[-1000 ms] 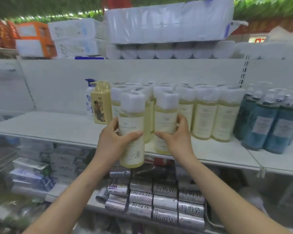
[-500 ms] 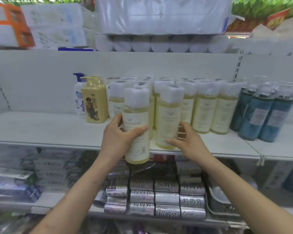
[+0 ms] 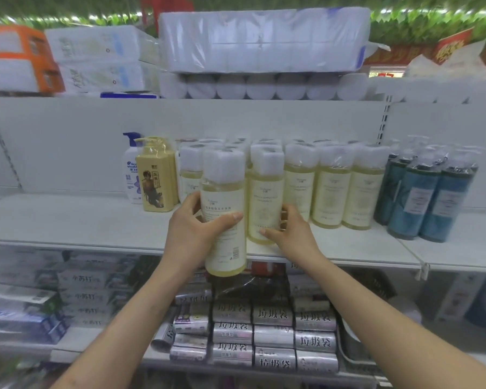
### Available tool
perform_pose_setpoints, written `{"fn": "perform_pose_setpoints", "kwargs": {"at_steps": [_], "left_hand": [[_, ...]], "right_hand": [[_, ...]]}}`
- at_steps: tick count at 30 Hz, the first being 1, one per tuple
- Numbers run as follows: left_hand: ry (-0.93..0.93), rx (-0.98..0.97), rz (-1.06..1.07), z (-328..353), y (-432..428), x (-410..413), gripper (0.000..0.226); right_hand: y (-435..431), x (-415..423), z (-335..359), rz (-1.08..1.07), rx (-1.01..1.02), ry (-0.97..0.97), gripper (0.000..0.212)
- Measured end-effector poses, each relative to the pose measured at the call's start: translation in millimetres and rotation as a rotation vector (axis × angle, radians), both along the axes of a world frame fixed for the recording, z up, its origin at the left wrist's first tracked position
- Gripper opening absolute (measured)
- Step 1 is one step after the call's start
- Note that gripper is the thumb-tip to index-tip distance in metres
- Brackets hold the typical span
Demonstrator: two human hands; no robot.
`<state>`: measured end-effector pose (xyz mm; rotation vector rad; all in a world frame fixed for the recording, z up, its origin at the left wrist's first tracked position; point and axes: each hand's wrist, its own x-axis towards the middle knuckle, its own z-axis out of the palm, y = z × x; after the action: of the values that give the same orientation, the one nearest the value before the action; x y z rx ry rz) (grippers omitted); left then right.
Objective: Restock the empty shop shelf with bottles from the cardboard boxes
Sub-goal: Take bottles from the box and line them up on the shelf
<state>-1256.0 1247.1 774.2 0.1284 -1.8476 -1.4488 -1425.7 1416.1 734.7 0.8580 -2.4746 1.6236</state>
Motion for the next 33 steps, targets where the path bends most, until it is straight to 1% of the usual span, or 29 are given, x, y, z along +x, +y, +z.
{"fn": "perform_pose_setpoints", "kwargs": {"at_steps": [2, 4, 5, 6, 8, 9, 11, 13, 15, 16, 19, 22, 23, 25, 26, 30, 31, 33], "left_hand": [[0.003, -0.002, -0.006, 1.3, 4.2, 1.8, 0.058], [0.006, -0.004, -0.010, 0.4, 7.0, 1.8, 0.059], [0.005, -0.003, -0.011, -0.2, 8.2, 1.3, 0.059], [0.003, 0.001, -0.013, -0.7, 9.9, 0.9, 0.059], [0.003, 0.009, -0.020, -1.8, 15.8, -2.7, 0.059], [0.000, 0.012, -0.025, -1.8, 20.7, -5.9, 0.058], [-0.005, 0.017, -0.033, -1.6, 35.3, -14.2, 0.058], [0.009, 0.030, -0.051, -0.9, 52.8, -25.1, 0.057], [0.026, 0.052, -0.073, 1.8, 71.1, -36.7, 0.057], [0.028, 0.051, -0.088, 3.7, 80.3, -42.4, 0.057], [-0.005, -0.052, -0.137, 12.2, 103.0, -59.0, 0.060], [-0.012, -0.170, -0.203, 18.2, 111.9, -71.7, 0.061], [-0.002, -0.199, -0.197, 18.0, 110.8, -73.6, 0.063], [0.010, -0.281, -0.112, 14.9, 103.1, -73.7, 0.068], [0.013, -0.340, -0.048, 11.9, 97.2, -73.0, 0.066], [0.019, -0.555, 0.141, -5.9, 76.0, -72.7, 0.042], [0.012, -0.610, 0.185, -11.1, 73.3, -73.9, 0.041], [0.014, -0.718, 0.281, -20.8, 70.7, -76.0, 0.047]], "right_hand": [[-0.1, 0.6, 2.3, 0.002, 0.008, -0.012, 0.071], [4.4, 6.4, 3.6, -0.023, 0.023, 0.019, 0.070], [8.7, 12.5, 4.2, -0.049, 0.024, 0.062, 0.065], [13.1, 21.1, 4.2, -0.060, 0.005, 0.120, 0.054], [23.5, 41.1, 3.3, -0.016, -0.093, 0.228, 0.032], [29.3, 51.3, 3.7, 0.024, -0.137, 0.244, 0.029], [40.2, 67.5, 4.4, 0.132, -0.177, 0.171, 0.041], [49.7, 75.9, 3.5, 0.255, -0.170, 0.039, 0.064], [57.0, 77.2, 3.0, 0.245, -0.129, 0.022, 0.088], [61.1, 75.2, 3.9, 0.196, -0.125, 0.053, 0.091], [76.3, 60.2, 10.7, 0.073, -0.183, 0.077, 0.084], [90.0, 40.7, 16.0, -0.001, -0.201, 0.067, 0.084], [93.0, 34.1, 16.3, -0.032, -0.197, 0.069, 0.083], [96.5, 21.0, 15.1, -0.110, -0.171, 0.079, 0.086], [97.3, 15.1, 14.0, -0.149, -0.153, 0.087, 0.088], [92.3, 0.6, 7.2, -0.268, -0.093, 0.104, 0.089], [88.6, -0.4, 5.5, -0.284, -0.081, 0.109, 0.092], [80.4, -2.9, 4.4, -0.299, -0.050, 0.126, 0.102]]}}
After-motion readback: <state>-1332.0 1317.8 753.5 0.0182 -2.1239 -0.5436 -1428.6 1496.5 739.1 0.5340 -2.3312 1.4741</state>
